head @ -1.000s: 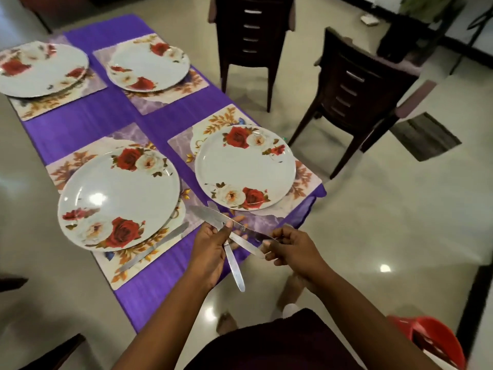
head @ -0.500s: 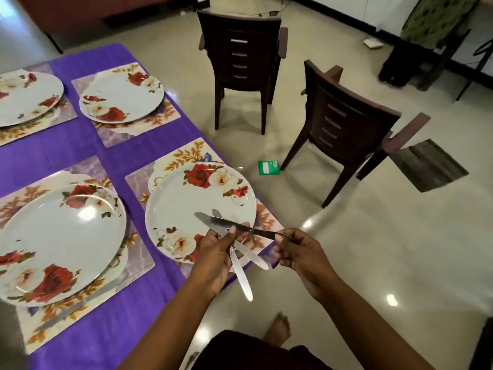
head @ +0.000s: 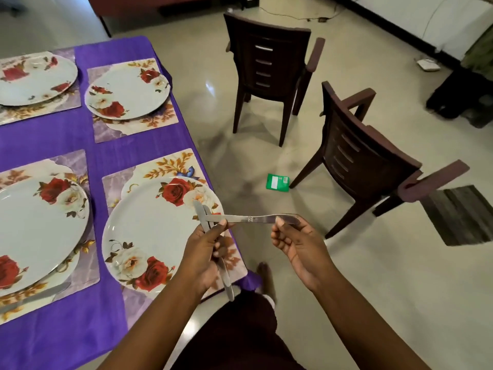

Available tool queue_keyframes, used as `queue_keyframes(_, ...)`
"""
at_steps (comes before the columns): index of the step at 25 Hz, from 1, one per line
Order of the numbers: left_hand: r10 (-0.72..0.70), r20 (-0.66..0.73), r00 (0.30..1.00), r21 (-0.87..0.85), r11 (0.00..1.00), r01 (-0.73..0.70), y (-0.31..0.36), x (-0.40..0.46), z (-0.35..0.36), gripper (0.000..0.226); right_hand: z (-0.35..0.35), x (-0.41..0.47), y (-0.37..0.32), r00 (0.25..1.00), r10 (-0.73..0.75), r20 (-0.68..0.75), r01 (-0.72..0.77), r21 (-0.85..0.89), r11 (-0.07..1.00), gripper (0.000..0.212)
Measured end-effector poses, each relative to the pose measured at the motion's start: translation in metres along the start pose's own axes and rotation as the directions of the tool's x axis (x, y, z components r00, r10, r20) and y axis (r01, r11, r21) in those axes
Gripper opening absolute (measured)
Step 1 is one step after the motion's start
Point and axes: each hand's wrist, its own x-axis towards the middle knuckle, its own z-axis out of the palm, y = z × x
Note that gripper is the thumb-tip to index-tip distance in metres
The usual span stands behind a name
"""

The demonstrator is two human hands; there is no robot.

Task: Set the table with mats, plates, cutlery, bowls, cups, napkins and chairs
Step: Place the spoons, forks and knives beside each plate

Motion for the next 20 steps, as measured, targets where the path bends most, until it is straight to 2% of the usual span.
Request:
queue_keyframes(4,0.009,-0.074,0.997,-0.06,0.998,-0.014,-0.002,0.058,0.043,0.015,-0.005,0.069,-0.032,0.986,0.003,0.167,0.019,-0.132,0.991,0.027)
queue_keyframes(7,-0.026,-0.14,0.99,-0.096,0.995,0.012,-0.006,0.098,0.079,0.007,-0.002,0.121,-0.051,0.967,0.077,0.242,-0.003,-0.29,0.957,0.023)
queue_keyframes(10,-0.022,-0.211,0.977,-0.092,0.996,0.003,0.001,0.122,0.104,0.012,-0.001,0.163,-0.068,0.956,0.089,0.28,0.014,-0.346,0.938,0.018)
queue_keyframes(14,0.037,-0.425,0.905,-0.05,0.997,-0.064,0.017,0.14,0.115,0.026,0.017,0.208,-0.085,0.954,0.053,0.295,0.077,-0.411,0.908,0.012)
queue_keyframes(17,0.065,-0.534,0.843,-0.069,0.99,-0.12,0.027,0.135,0.112,0.027,0.041,0.232,-0.086,0.932,0.037,0.359,0.189,-0.573,0.798,0.013)
queue_keyframes(18,0.063,-0.545,0.836,-0.08,0.989,-0.127,0.028,0.132,0.111,0.026,0.048,0.237,-0.09,0.915,0.075,0.397,0.204,-0.614,0.762,0.015)
queue_keyframes(20,0.062,-0.604,0.795,-0.123,0.978,-0.17,0.033,0.123,0.102,0.022,0.075,0.242,-0.091,0.822,0.268,0.502,0.158,-0.654,0.74,0.022)
